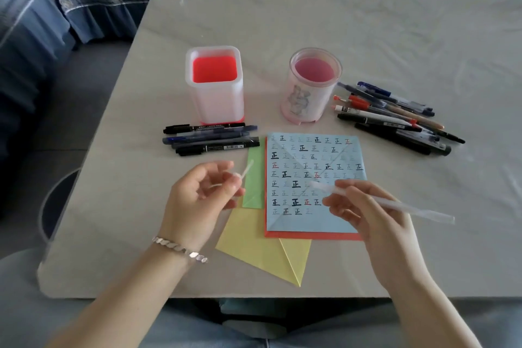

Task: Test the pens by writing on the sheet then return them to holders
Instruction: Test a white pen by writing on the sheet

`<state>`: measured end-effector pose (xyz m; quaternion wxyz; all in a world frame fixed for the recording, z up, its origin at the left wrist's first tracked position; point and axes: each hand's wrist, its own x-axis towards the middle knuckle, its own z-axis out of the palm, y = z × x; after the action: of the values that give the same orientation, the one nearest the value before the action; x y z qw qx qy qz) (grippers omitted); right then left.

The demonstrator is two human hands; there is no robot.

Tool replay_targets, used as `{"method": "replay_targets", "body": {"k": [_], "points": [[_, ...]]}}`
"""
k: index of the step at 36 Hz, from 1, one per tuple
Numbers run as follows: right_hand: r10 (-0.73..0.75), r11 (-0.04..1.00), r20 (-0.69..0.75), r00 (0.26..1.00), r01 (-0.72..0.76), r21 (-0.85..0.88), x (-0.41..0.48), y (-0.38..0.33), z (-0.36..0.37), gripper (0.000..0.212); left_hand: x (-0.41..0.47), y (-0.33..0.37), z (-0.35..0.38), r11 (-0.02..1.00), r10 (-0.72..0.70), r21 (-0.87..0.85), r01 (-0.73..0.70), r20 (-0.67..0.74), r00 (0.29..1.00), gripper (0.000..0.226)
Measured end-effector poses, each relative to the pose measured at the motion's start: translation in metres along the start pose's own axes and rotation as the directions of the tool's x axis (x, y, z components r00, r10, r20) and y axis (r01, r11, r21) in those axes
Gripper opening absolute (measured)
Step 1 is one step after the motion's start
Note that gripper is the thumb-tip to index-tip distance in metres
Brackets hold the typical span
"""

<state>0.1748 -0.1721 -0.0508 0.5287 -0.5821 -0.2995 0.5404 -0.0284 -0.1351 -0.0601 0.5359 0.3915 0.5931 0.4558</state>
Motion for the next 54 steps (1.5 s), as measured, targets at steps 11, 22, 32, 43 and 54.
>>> {"method": "replay_targets", "body": {"k": [11,22,32,43,54], "points": [[-0.015,1.0,0.096,0.995,0.017,-0.015,-0.005,-0.016,0.023,0.034,-0.014,0.009,0.008,0.926,-0.203,-0.283,0.249,0.183,0.962,0.021],[-0.03,0.999,0.029,0.999,0.03,-0.012,-0.008,-0.018,0.024,0.034,-0.015,0.005,0.005,0.981,-0.051,-0.177,0.083,0.18,0.982,0.011],[0.033,0.998,0.191,0.981,-0.021,-0.064,-0.012,-0.016,0.032,0.008,-0.022,0.008,0.007,0.994,0.059,-0.106,-0.035,0.24,0.969,0.01],[-0.043,0.99,0.26,0.965,0.077,-0.12,-0.01,-0.008,0.07,0.012,-0.011,0.013,-0.018,0.997,-0.056,-0.044,0.066,0.193,0.98,0.016],[0.068,0.992,0.349,0.935,-0.1,0.075,0.005,-0.007,0.136,0.009,-0.004,0.031,-0.068,0.918,0.351,0.198,-0.344,-0.003,0.936,0.008]]}}
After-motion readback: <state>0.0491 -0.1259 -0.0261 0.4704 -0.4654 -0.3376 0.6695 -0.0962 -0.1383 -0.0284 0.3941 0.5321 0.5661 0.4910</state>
